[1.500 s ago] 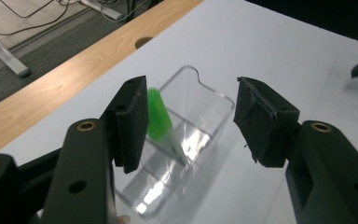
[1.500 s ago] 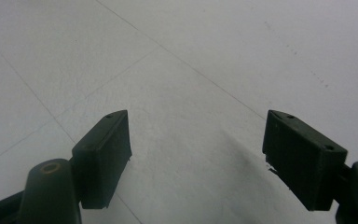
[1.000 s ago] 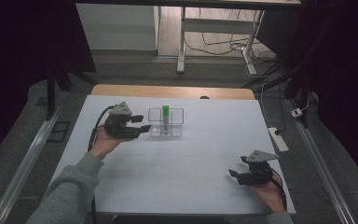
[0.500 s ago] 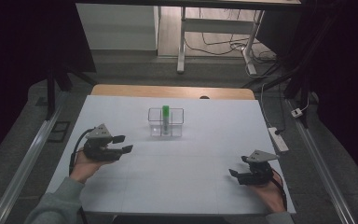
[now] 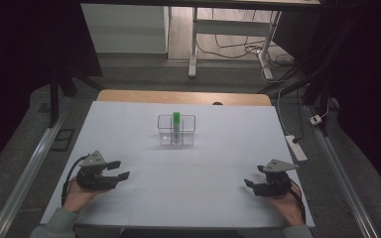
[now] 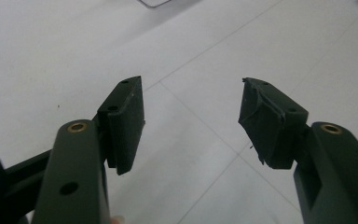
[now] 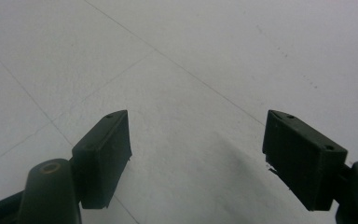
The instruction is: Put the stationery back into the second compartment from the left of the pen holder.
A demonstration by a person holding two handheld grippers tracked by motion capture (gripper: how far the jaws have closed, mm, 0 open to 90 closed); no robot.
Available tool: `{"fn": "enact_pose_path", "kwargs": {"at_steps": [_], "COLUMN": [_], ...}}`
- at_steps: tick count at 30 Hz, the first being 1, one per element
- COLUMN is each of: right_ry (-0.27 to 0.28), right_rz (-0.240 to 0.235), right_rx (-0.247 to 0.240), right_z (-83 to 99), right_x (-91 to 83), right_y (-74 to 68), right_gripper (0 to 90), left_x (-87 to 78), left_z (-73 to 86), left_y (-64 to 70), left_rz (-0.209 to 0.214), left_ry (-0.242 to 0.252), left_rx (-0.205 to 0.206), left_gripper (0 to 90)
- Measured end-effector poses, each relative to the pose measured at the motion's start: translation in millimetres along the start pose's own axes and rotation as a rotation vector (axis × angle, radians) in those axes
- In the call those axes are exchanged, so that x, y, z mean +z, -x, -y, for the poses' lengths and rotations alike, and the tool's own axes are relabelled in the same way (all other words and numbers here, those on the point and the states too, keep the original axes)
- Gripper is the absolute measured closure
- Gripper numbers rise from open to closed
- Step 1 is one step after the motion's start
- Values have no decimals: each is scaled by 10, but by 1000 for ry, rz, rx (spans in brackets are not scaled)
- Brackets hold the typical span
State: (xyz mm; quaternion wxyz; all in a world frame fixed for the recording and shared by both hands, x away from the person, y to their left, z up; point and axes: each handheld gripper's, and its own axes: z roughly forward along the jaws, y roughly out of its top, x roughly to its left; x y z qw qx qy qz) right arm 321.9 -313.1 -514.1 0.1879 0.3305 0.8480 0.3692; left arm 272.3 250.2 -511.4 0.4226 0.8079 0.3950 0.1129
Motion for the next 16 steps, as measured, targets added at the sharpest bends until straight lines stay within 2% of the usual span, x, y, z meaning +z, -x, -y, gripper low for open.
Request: {"fn": "enact_pose_path", "kwargs": {"at_steps": [16], "right_ry": [14], "right_rz": [6], "right_rx": [-6], "right_z": [-9], "right_x": [-19], "right_y": [-1], "right_gripper": [232], "left_x": [54], "left_z": [67], "left_y": [-8], "left_rz": [-12], "left_ry": [-15], "left_rx": [-4], "left_gripper": [381]}}
